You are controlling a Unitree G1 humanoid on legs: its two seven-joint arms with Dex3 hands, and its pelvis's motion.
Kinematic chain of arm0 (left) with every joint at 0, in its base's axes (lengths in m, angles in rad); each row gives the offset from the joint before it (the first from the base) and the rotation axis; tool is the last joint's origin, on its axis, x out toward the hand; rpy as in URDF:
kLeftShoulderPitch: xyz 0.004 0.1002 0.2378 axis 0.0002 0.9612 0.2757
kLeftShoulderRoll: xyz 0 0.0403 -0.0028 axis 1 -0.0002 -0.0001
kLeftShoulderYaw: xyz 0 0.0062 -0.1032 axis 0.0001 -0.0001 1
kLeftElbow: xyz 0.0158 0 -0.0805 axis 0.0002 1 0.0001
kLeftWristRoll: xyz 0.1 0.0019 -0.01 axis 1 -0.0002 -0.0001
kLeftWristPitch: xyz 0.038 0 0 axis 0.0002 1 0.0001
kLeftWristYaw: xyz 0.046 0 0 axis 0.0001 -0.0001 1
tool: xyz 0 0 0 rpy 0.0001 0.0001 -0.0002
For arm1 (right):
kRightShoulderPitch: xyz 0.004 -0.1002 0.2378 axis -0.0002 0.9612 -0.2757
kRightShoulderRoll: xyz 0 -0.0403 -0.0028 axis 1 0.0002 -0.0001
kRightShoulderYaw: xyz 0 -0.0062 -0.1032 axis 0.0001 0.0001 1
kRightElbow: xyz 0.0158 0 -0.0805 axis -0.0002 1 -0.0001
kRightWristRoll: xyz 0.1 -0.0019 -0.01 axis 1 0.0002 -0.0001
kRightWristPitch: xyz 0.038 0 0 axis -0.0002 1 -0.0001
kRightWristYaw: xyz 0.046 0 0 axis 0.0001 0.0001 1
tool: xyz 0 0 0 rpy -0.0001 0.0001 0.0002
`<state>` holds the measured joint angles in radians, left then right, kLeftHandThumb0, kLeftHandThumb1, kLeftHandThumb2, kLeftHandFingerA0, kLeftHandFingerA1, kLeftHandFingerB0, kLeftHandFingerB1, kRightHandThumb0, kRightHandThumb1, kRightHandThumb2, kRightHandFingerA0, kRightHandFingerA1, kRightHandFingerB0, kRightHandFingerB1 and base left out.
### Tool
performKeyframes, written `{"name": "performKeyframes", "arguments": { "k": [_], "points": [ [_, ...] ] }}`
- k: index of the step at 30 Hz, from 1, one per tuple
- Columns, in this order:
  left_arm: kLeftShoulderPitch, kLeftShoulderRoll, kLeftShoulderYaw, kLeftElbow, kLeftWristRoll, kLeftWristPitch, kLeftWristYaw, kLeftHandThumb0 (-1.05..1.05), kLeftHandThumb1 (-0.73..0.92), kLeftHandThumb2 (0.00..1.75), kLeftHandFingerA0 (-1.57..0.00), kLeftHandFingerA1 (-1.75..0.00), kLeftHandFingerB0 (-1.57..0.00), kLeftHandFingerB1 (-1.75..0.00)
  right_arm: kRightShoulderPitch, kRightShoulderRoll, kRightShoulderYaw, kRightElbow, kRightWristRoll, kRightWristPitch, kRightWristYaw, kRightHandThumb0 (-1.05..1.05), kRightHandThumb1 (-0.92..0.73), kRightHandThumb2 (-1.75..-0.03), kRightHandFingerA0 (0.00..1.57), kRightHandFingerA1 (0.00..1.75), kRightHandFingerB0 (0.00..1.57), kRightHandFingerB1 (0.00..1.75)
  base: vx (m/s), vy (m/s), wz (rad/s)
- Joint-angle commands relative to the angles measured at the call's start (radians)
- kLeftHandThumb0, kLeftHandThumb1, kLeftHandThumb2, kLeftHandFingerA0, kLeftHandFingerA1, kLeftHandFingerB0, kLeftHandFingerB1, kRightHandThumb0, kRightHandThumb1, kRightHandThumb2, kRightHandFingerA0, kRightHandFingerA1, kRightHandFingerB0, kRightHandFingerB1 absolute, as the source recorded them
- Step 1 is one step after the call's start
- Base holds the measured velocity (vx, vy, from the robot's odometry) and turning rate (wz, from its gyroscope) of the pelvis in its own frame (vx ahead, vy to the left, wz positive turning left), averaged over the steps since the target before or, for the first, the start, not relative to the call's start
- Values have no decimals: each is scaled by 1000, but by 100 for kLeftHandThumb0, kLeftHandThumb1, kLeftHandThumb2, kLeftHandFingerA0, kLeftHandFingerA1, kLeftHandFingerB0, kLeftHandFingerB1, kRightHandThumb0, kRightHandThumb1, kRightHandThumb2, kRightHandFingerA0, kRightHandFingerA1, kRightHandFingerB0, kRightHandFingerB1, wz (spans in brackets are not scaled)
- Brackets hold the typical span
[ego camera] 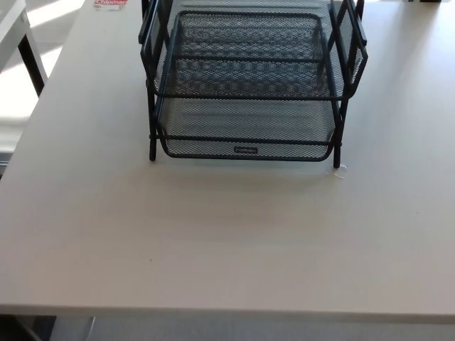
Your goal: The robot uses its right hand to grab the drawer kept on the middle of the desk and pull it out towards the robot
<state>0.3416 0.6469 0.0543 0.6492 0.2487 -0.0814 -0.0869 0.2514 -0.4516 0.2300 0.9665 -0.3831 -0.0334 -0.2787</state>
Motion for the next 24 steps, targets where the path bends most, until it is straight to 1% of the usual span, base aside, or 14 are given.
{"name": "performKeyframes", "arguments": {
  "k": [1, 2, 3, 5, 6, 8, 9, 11, 14, 16, 17, 19, 22, 24],
  "points": [
    [99, 265, 0, -191, 111, -148, -74, -41, 60, 57, -65, -92, -65, -61, 256, -365, -27, -443, -132, -55, 94, -90, -58, -99, 8, 55, 6, 31, 0, 0, 0],
    [100, 269, -3, -192, 111, -149, -71, -42, 61, 57, -64, -94, -65, -63, 270, -414, -33, -485, -150, 37, 157, -97, -73, -62, 19, 57, 1, 35, 0, 0, 0],
    [102, 274, -2, -197, 110, -148, -72, -43, 61, 58, -64, -93, -65, -66, 286, -450, -68, -515, -116, 91, 229, -96, -55, -96, 9, 57, 6, 22, 0, 0, 0],
    [103, 282, -1, -190, 104, -159, -67, -43, 61, 58, -64, -93, -67, -66, 327, -483, -163, -580, -19, 173, 326, -97, -54, -97, 11, 59, 10, 23, 0, 0, 0],
    [104, 283, -1, -189, 102, -159, -65, -42, 61, 58, -65, -97, -67, -67, 336, -503, -169, -590, -19, 168, 341, -103, -55, -98, 0, 56, 3, 14, 0, 0, 0],
    [105, 287, -6, -184, 107, -169, -56, -43, 61, 58, -66, -98, -67, -68, 356, -549, -217, -605, 35, 174, 416, -91, -51, -102, 0, 56, 0, 10, 0, 0, 0],
    [106, 286, -5, -191, 99, -155, -67, -42, 61, 58, -64, -97, -66, -66, 385, -570, -265, -641, 20, 224, 402, -102, -57, -100, 13, 64, 8, 12, 0, 0, 0],
    [93, 282, -18, -171, 103, -152, -60, -41, 61, 57, -65, -92, -65, -62, 387, -617, -271, -656, -28, 279, 416, -93, -56, -104, 5, 58, 11, 10, 0, 0, 0],
    [84, 286, -25, -161, 96, -154, -62, -42, 61, 58, -65, -90, -65, -61, 449, -599, -376, -741, -30, 334, 378, -103, -56, -99, 5, 53, 7, 27, 0, 0, 0],
    [86, 284, -23, -155, 88, -163, -60, -40, 61, 57, -65, -93, -66, -64, 504, -603, -481, -799, -28, 362, 391, -88, -51, -101, 0, 47, 6, 19, 0, 0, 0],
    [85, 284, -23, -157, 87, -157, -61, -40, 61, 57, -65, -94, -65, -63, 502, -592, -532, -815, 5, 374, 414, -101, -60, -101, 5, 35, 9, 8, 0, 0, 0],
    [114, 291, -8, -199, 84, -153, -59, -40, 60, 58, -66, -90, -62, -60, 492, -564, -616, -841, 42, 427, 427, -91, -52, -95, 0, 25, 10, 9, 0, 0, 0],
    [122, 291, -4, -211, 84, -155, -56, -38, 60, 57, -65, -91, -66, -65, 494, -519, -712, -863, 68, 426, 420, -86, -50, -91, 0, 35, 12, 3, 0, 0, 0],
    [107, 291, -15, -196, 96, -156, -51, -39, 60, 57, -64, -92, -65, -65, 538, -428, -839, -975, 70, 418, 366, -94, -54, -94, 0, 27, 9, 4, 0, 0, 0]
  ]
}}
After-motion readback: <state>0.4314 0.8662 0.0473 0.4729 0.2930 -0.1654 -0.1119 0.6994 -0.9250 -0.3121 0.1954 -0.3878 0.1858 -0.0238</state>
